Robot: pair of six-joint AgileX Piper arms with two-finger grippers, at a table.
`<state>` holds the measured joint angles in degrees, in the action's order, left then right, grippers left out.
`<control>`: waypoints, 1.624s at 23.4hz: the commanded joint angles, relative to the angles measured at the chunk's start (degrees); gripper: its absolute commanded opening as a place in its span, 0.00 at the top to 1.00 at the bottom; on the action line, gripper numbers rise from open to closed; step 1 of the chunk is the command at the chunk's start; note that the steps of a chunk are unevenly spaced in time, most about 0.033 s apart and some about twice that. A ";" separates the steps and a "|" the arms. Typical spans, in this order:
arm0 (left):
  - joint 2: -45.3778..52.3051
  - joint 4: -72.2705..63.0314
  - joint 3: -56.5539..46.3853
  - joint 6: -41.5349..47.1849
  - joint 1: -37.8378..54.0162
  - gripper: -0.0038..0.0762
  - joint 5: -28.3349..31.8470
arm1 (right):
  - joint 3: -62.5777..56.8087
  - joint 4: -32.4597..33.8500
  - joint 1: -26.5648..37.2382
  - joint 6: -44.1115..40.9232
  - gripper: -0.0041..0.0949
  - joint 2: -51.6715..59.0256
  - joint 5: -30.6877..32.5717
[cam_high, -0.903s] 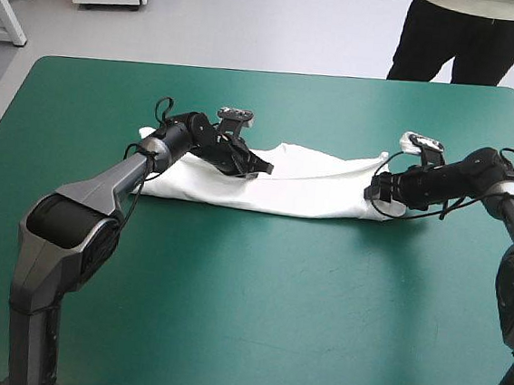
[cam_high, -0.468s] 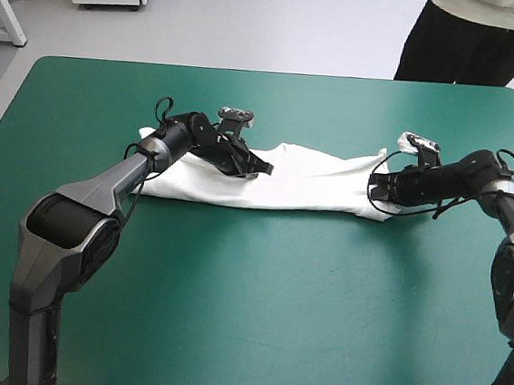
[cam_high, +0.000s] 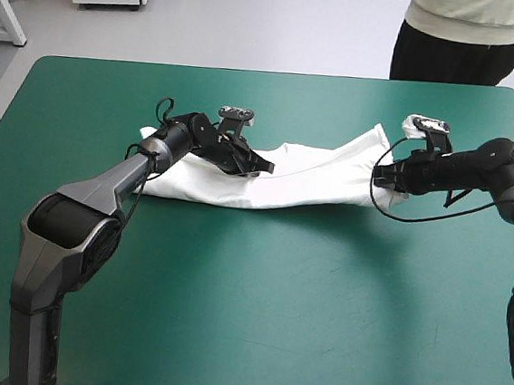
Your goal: Fold the cloth
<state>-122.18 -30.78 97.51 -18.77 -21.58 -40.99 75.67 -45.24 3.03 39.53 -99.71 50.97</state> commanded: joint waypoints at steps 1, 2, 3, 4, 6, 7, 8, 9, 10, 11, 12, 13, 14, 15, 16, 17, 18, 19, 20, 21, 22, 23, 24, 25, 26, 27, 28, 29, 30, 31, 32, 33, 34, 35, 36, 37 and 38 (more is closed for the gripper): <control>3.20 -0.91 1.17 -0.12 -0.25 0.96 2.88 | 3.48 -1.80 -1.00 0.03 0.96 4.40 1.98; 3.78 -0.91 1.17 -0.31 -0.12 0.96 3.79 | 4.46 -1.70 -1.70 -0.49 0.96 4.40 2.62; 4.78 -0.91 1.37 -0.41 0.02 0.96 4.32 | 6.04 -1.46 -2.91 -1.14 0.96 4.40 3.39; 5.99 -0.47 1.75 -0.56 0.15 0.96 4.32 | 7.09 -1.33 -3.94 -1.27 0.96 4.40 3.47; 9.82 2.08 3.85 -0.98 1.20 0.96 2.57 | 11.35 -0.45 -8.43 -3.38 0.96 3.87 2.93; 13.75 5.90 5.73 -0.54 2.64 0.96 0.03 | 15.37 2.10 -11.43 -6.49 0.96 2.85 3.05; 14.93 7.69 6.46 -0.22 3.33 0.96 -1.13 | 17.07 3.54 -12.83 -7.88 0.96 2.22 3.33; 19.00 11.50 8.17 1.07 5.26 0.96 -4.26 | 21.41 7.46 -16.34 -11.40 0.96 0.09 3.72; 21.10 13.37 9.01 1.60 6.15 0.96 -6.01 | 23.54 9.31 -18.14 -13.16 0.96 -1.34 3.94; 25.30 16.35 10.55 2.34 8.40 0.96 -9.63 | 27.73 12.07 -21.25 -15.41 0.96 -3.66 3.94; 28.69 17.61 11.11 2.34 10.21 0.96 -12.10 | 30.74 13.88 -24.28 -17.33 0.96 -5.89 3.94; 30.36 18.06 11.37 2.34 11.05 0.96 -13.24 | 32.98 14.98 -25.59 -18.19 0.96 -7.41 3.94; 32.42 18.07 11.40 2.34 12.03 0.96 -14.41 | 35.34 15.94 -27.22 -19.31 0.96 -8.70 3.94; 34.40 18.07 11.40 2.34 12.79 0.96 -15.49 | 37.85 16.88 -28.84 -20.29 0.96 -10.69 4.20; 36.58 18.56 11.40 2.34 13.52 0.96 -16.76 | 41.59 18.07 -31.06 -21.67 0.96 -12.81 4.35; 39.37 19.90 11.40 2.34 13.68 0.96 -18.15 | 45.69 19.17 -33.31 -22.67 0.96 -15.34 4.60; 40.93 20.86 11.40 2.34 13.68 0.96 -18.88 | 49.48 20.16 -35.44 -23.46 0.96 -18.06 4.96; 42.59 21.39 11.40 2.34 13.68 0.96 -20.00 | 54.86 21.56 -37.67 -24.42 0.96 -21.42 5.41; 43.41 21.51 11.40 2.34 13.68 0.96 -20.71 | 58.33 22.76 -38.69 -25.02 0.96 -23.63 5.78; 43.91 21.75 11.40 2.34 13.68 0.96 -21.29 | 61.89 24.09 -39.74 -26.01 0.96 -25.88 6.44; 44.49 22.04 11.40 2.34 13.68 0.96 -22.32 | 65.44 25.68 -40.70 -26.93 0.96 -28.10 6.84; 44.78 22.47 11.40 2.46 13.68 0.96 -23.03 | 68.15 26.96 -41.37 -27.59 0.96 -29.39 7.11; 44.80 22.60 11.40 2.61 13.68 0.96 -23.74 | 71.79 28.35 -42.01 -28.27 0.96 -31.73 7.22; 45.06 22.60 11.40 2.74 13.68 0.96 -24.79 | 74.14 28.57 -42.38 -28.90 0.96 -33.24 7.08; 45.06 22.60 11.40 2.74 13.68 0.96 -25.19 | 75.21 28.31 -42.64 -29.03 0.96 -34.24 6.57; 45.06 22.60 11.40 2.74 13.68 0.96 -25.46 | 76.70 26.93 -42.79 -28.68 0.96 -35.26 5.81; 45.06 22.60 11.40 2.74 13.68 0.96 -25.61 | 77.86 25.05 -43.08 -27.63 0.96 -36.10 5.07; 45.06 22.60 11.40 2.74 13.68 0.96 -25.60 | 78.75 23.67 -43.19 -26.64 0.96 -36.41 4.54; 45.06 22.69 11.40 2.74 13.68 0.96 -25.36 | 79.12 22.17 -43.47 -25.62 0.96 -36.82 3.75; 45.06 22.69 11.40 2.74 13.68 0.96 -25.09 | 79.05 21.32 -43.97 -24.20 0.96 -36.91 3.14; 45.06 22.69 11.40 2.74 13.68 0.96 -24.83 | 78.92 21.43 -44.26 -23.74 0.95 -36.91 3.14; 45.06 22.69 11.29 2.74 13.68 0.96 -24.57 | 78.82 20.09 -44.66 -21.74 0.87 -37.05 3.84; 45.06 22.69 11.18 2.74 13.68 0.96 -24.47 | 78.82 17.32 -44.92 -18.77 0.78 -37.17 3.95; 44.94 22.69 10.94 2.74 13.68 0.96 -24.47 | 78.82 10.29 -45.17 -11.28 0.59 -37.28 4.45; 44.80 22.69 10.94 2.74 13.68 0.96 -24.57 | 78.82 8.98 -45.29 -10.44 0.53 -37.28 4.45; 44.59 22.69 10.94 2.74 13.68 0.96 -24.67 | 78.82 8.50 -45.41 -10.77 0.34 -37.28 4.45; 44.49 22.69 10.94 2.74 13.68 0.96 -24.78 | 78.82 9.36 -45.41 -11.39 0.31 -37.28 4.45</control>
<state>-79.02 -7.47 107.28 -16.57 -7.92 -69.23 152.49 -32.95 -42.33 26.80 -141.04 58.07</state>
